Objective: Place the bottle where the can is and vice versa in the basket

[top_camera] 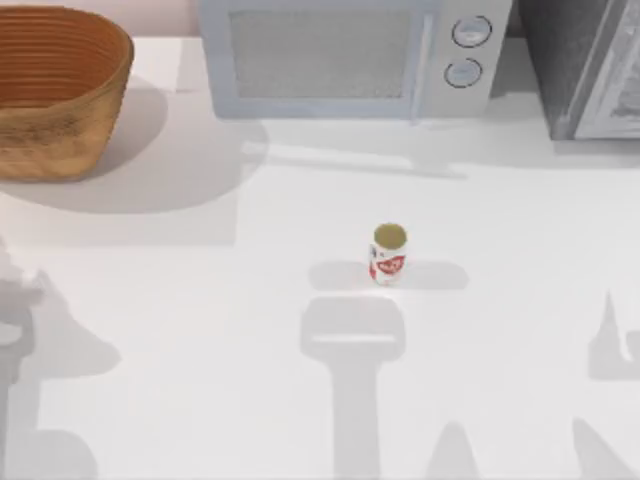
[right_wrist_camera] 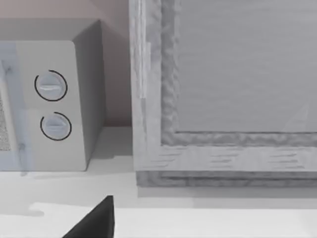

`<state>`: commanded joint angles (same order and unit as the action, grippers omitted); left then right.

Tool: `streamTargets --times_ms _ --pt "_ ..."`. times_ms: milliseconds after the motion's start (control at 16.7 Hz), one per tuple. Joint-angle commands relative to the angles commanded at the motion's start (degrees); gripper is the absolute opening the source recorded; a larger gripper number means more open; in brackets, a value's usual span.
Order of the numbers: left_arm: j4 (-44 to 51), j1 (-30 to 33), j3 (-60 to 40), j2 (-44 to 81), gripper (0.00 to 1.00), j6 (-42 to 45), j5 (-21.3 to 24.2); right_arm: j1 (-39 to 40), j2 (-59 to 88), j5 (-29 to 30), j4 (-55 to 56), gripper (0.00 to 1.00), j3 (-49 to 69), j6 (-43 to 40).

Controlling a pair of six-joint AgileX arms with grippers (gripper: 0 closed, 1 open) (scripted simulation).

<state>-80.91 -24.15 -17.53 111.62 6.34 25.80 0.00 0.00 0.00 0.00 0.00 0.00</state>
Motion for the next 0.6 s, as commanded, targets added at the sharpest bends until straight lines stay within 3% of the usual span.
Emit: streamTargets --times_ms 600 --pt "3.7 -1.8 -3.7 -2.8 0.0 0.2 -0.2 0.0 0.0 0.0 0.0 1.0 0.0 0.0"
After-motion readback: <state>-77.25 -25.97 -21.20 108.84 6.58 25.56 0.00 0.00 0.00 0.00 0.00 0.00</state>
